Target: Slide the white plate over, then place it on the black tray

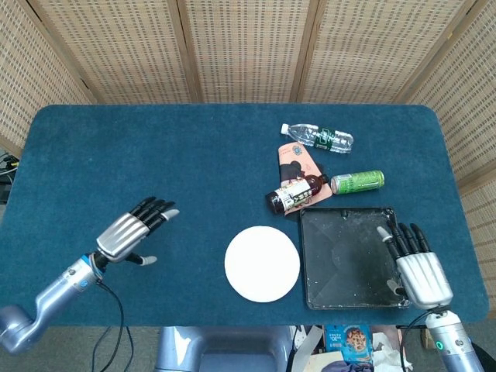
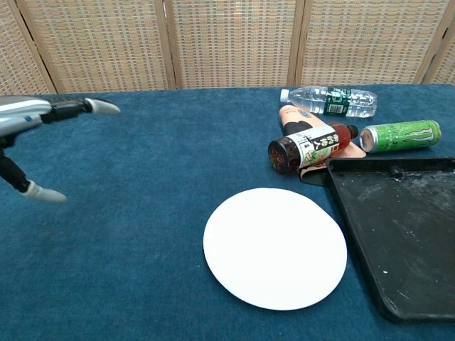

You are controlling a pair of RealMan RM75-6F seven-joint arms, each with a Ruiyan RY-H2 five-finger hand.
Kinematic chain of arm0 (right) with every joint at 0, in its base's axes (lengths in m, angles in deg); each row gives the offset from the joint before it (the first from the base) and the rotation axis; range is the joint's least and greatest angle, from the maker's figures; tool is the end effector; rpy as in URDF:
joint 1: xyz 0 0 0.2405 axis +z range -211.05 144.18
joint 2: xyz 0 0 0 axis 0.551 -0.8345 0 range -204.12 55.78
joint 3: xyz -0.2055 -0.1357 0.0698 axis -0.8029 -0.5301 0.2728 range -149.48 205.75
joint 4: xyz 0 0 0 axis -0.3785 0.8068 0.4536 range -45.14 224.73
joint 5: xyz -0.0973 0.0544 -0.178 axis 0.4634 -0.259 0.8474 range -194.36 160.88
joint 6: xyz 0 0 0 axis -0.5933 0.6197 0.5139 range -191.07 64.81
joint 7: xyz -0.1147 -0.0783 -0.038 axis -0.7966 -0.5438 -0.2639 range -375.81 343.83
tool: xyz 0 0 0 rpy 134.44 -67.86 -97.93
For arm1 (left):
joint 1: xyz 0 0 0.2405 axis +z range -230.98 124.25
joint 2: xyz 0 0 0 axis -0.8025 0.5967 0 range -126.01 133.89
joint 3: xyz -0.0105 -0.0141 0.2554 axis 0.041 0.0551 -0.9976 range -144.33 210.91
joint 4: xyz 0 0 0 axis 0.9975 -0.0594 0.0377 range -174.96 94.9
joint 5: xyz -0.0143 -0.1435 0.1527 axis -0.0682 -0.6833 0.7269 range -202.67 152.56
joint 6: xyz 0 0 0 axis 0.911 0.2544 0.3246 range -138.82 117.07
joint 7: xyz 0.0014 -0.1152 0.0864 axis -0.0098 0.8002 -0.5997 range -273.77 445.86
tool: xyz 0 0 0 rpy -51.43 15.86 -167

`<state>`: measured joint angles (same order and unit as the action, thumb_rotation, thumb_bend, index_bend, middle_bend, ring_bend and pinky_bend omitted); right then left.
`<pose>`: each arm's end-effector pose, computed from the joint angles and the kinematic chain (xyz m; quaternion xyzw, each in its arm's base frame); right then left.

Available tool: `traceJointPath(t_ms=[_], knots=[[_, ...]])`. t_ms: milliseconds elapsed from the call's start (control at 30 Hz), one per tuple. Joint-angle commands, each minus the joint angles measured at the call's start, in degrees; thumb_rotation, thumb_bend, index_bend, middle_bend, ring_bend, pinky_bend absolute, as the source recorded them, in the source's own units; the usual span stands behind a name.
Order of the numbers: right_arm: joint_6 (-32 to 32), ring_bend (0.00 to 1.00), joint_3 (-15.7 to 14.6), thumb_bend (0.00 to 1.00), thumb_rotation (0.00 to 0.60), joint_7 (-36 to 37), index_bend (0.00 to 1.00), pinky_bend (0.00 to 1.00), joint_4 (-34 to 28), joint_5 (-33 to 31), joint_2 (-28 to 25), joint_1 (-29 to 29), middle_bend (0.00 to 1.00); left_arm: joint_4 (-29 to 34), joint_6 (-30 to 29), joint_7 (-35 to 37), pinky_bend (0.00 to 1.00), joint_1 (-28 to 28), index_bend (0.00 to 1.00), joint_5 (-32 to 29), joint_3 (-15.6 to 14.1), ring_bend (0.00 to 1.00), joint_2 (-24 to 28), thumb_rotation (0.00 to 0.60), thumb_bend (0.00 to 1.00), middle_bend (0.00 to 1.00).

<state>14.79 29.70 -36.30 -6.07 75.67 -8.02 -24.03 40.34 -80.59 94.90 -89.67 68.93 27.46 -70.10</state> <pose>-0.2729 -0.1944 0.1173 0.7174 -0.2809 0.3181 0.5525 -0.2209 0.2961 0.0606 -0.7895 -0.3031 -0.4081 0.3438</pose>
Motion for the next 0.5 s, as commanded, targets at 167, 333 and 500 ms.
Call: traceJointPath(t_ms=[167,333,500], knots=[[-6.23,0.0,-3.23,0.0,0.6,3.51,0.01,0.0,0.74,10.49,0.58,6.78,0.0,7.56,-5.18,-12.74,0.0,6.26,0.0,-10.71,5.58,0.0,5.1,0.6,0.0,0.0],[-8.19,0.0,-4.85,0.0,0.6,6.41,0.05,0.0,2.94,18.32,4.43,11.39,0.0,12.06,-9.54,-15.31,0.0,10.96,0.0,-15.43,7.08,0.0,6.55,0.6,0.0,0.0],[-12.66,0.0,-6.09,0.0,0.6,6.57,0.08,0.0,7.54,22.7,10.54,15.91,0.0,11.45,-11.1,-13.06,0.0,14.22,0.0,-18.1,7.76,0.0,6.19,0.6,0.0,0.0]])
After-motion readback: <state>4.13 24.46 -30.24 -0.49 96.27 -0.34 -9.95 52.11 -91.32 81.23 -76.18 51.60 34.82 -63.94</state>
